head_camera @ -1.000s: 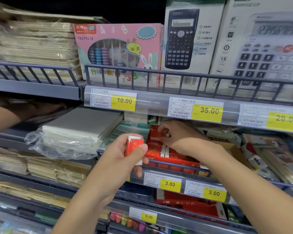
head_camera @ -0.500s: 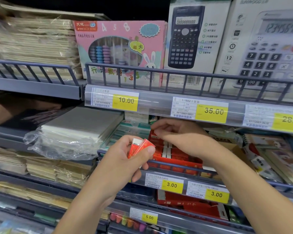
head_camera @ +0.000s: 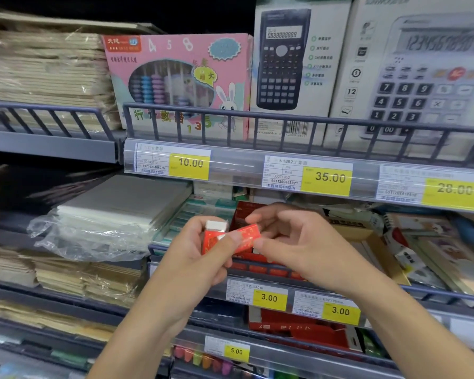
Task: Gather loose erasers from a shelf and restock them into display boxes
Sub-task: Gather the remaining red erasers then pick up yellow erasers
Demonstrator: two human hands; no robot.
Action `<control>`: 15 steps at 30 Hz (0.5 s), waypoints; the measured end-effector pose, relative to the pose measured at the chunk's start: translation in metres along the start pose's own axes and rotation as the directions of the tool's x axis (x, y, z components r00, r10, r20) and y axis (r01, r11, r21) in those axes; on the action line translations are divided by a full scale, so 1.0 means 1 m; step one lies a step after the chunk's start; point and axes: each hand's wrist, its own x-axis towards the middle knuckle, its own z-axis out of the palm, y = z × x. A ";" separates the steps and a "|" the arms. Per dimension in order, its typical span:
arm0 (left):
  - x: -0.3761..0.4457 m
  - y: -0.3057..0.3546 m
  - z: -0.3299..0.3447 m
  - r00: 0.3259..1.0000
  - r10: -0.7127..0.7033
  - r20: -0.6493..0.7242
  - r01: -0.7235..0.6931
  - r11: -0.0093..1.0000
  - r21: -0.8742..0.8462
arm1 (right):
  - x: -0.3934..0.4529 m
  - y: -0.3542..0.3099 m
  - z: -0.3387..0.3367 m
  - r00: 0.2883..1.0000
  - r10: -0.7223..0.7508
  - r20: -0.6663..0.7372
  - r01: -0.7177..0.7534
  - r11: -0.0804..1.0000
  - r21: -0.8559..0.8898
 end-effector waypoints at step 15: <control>0.000 0.007 0.009 0.993 -0.054 -0.108 0.051 0.998 -0.025 | 0.020 0.040 -0.061 0.943 0.129 -0.306 -0.290 0.771 -0.567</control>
